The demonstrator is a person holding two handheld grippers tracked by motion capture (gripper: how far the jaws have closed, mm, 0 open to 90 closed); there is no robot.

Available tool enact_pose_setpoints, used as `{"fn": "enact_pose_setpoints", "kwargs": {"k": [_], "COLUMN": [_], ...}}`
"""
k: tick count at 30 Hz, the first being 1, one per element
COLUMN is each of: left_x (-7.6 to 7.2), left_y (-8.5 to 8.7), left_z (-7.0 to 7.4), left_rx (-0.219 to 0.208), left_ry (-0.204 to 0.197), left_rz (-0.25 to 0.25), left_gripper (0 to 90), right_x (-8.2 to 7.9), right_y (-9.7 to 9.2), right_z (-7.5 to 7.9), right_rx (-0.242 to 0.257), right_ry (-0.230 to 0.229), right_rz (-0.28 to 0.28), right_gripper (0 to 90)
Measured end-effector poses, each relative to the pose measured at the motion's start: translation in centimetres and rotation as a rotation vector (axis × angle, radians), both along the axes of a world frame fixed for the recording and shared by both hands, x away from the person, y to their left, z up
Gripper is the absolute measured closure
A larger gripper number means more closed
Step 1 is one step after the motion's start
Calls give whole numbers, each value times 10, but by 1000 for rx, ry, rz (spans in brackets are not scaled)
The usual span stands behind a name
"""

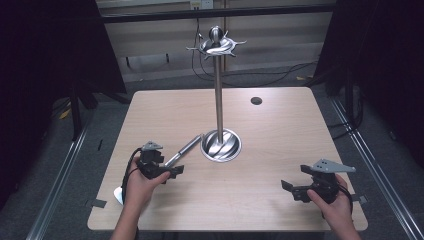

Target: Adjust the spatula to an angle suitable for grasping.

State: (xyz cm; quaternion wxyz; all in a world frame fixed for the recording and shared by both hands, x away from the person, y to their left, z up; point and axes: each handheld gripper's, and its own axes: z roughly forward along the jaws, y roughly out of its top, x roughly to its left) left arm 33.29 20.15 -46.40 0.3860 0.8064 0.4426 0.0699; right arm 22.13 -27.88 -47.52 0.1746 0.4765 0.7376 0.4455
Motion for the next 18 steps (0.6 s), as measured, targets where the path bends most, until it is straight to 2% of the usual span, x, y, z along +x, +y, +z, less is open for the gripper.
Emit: {"fn": "enact_pose_setpoints", "kwargs": {"k": [5, 7, 9, 12, 13, 14, 15, 16, 17, 18], "left_x": [0, 0, 1, 3, 4, 5, 6, 6, 7, 10], "left_y": [-2, -5, -8, -10, -11, -11, -12, -12, -13, -14], "left_z": [-1, -2, -3, -4, -5, -6, -7, -7, -8, -10], "left_rx": [15, 13, 31, 45, 67, 90, 99, 99, 100, 137], "left_ry": [9, 7, -6, -2, 19, 19, 36, 36, 39, 23], "left_rz": [-40, -47, -75, -96, -105, -111, -104, -104, -105, -90], "left_gripper": [165, 243, 302, 509, 588, 653, 730, 794, 794, 874], "right_x": [0, -1, -2, -3, -4, -5, -5, -5, -6, -6], "right_y": [-1, -1, -1, -2, -4, -4, -4, -4, -5, -4], "right_z": [0, -1, -1, -2, -2, -1, -1, -1, -1, -1], "right_rx": [-4, -8, -10, -10, -9, -8, -9, -9, -8, -9], "right_ry": [-3, -2, 1, 2, 5, 5, 2, 2, 2, 2], "right_rz": [-3, 2, 1, -1, -4, -6, -7, -7, -9, -7], "right_gripper": [40, 40, 40, 40, 40, 40, 40, 40, 40, 40]}}
